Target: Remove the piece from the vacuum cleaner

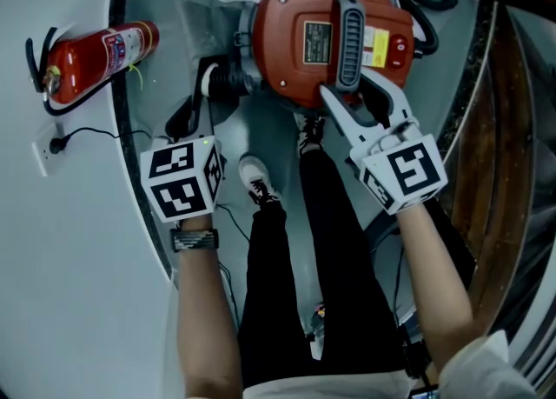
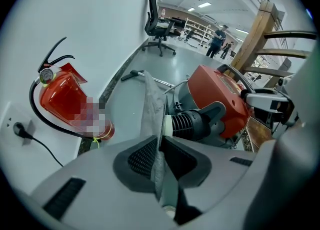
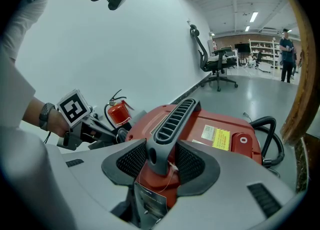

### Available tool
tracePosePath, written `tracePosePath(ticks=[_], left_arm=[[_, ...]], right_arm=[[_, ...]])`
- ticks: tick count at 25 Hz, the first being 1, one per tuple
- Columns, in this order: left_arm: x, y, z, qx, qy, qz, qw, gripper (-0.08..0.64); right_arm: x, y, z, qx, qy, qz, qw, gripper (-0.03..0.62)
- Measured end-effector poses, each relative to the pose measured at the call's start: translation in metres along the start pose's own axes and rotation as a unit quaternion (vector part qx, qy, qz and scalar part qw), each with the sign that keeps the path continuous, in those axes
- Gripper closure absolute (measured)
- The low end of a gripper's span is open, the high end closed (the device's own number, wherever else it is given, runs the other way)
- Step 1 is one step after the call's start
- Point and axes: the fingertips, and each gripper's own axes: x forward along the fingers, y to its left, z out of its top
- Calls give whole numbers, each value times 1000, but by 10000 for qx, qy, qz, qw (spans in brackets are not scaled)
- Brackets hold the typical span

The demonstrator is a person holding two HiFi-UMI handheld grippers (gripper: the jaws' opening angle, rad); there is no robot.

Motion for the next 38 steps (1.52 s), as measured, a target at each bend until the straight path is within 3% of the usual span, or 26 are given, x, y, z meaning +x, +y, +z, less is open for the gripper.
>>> tracePosePath(ticks=[10,19,38], left_arm=[[1,3,0,-52,-18,6,10000,508],[1,5,1,183,26,5,9998,505],[2,8,2,319,41,-152,9994,509]], right_arm=[[0,1,1,-7,-23,7,10000,402],[-1,1,1,-10,-35,23,10000,402],[-2,0,1,0,-32,24,10000,402]])
